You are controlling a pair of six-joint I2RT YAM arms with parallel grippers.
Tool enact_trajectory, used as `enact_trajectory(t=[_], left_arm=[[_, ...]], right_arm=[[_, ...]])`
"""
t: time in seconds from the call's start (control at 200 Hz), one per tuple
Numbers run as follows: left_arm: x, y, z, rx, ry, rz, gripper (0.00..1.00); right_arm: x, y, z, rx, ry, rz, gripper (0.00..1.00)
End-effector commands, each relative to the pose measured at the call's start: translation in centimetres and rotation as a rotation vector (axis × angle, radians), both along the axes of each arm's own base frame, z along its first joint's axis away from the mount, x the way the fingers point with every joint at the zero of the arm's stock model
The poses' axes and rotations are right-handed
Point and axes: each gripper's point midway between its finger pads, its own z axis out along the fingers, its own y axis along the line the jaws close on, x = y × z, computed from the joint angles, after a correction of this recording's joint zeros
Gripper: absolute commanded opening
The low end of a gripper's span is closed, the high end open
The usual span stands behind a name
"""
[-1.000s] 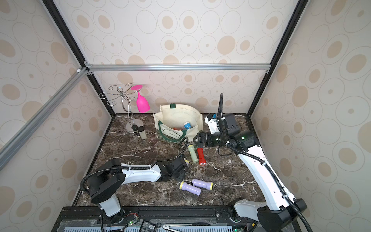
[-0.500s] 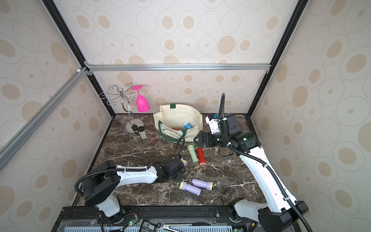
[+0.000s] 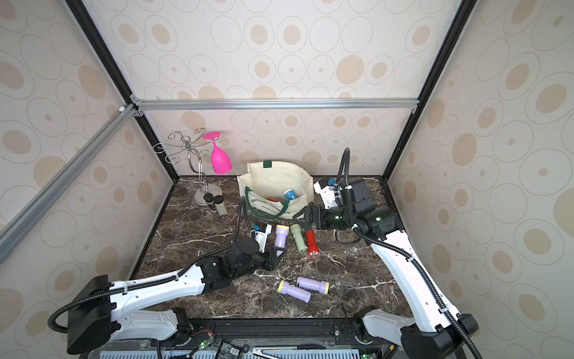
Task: Put the flashlights into the tote bags
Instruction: Pick up the flashlight from the center of the board.
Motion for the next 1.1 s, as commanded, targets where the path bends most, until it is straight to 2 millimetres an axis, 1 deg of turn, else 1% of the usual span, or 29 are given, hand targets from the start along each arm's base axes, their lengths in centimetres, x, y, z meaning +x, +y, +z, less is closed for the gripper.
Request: enact_trajectory(t=[0.0, 0.075, 0.18, 0.24, 0.25, 0.27, 0.325, 0.4, 0.545, 0.685, 0.78, 0.92, 1.095], left_arm=[[-0.4, -2.0, 5.8, -0.149, -0.074, -0.072, 0.12], [-0.6, -2.6, 7.4, -0.185, -0.092, -0.106, 0.11], [-0.8, -3.2, 8.9, -0.240, -0.104, -0.126, 0.12], [-0.8, -3.3, 9.1, -0.258, -0.104, -0.128, 0.12], [-0.8, -3.4, 9.6, -0.277, -0.115, -0.129, 0.12], [-0.8, -3.4, 9.9, -0.290, -0.120, -0.127, 0.12], [-0.8, -3.5, 10.1, -0.304, -0.124, -0.128, 0.12], [-0.7, -3.5, 10.2, -0.317, -0.125, -0.123, 0.12], [-0.5, -3.5, 10.4, -0.349, -0.127, -0.112, 0.11], [-0.4, -3.5, 10.4, -0.367, -0.123, -0.103, 0.10], [-0.3, -3.6, 10.2, -0.372, -0.118, -0.099, 0.10], [-0.3, -3.5, 10.1, -0.379, -0.113, -0.093, 0.09], [-0.2, -3.5, 10.2, -0.384, -0.114, -0.089, 0.09]], right_arm=[[0.4, 1.3, 0.7, 0.113, 0.017, 0.024, 1.00], [0.8, 2.2, 0.5, 0.174, 0.053, 0.040, 0.99], [1.4, 3.1, 0.3, 0.233, 0.081, 0.052, 1.00], [1.7, 3.4, 0.2, 0.250, 0.089, 0.058, 1.00], [1.8, 3.4, 0.2, 0.252, 0.091, 0.058, 1.00], [1.9, 3.5, 0.1, 0.255, 0.095, 0.059, 1.00], [2.0, 3.8, 0.0, 0.265, 0.105, 0.068, 1.00], [2.2, 4.2, -0.3, 0.282, 0.127, 0.084, 0.98], [2.2, 4.6, -1.0, 0.298, 0.155, 0.102, 0.88], [1.8, 4.7, -1.3, 0.304, 0.165, 0.121, 0.82], [1.5, 4.7, -1.5, 0.303, 0.167, 0.127, 0.74], [1.4, 4.7, -1.5, 0.309, 0.168, 0.134, 0.61], [1.2, 5.2, -1.2, 0.311, 0.165, 0.159, 0.53]])
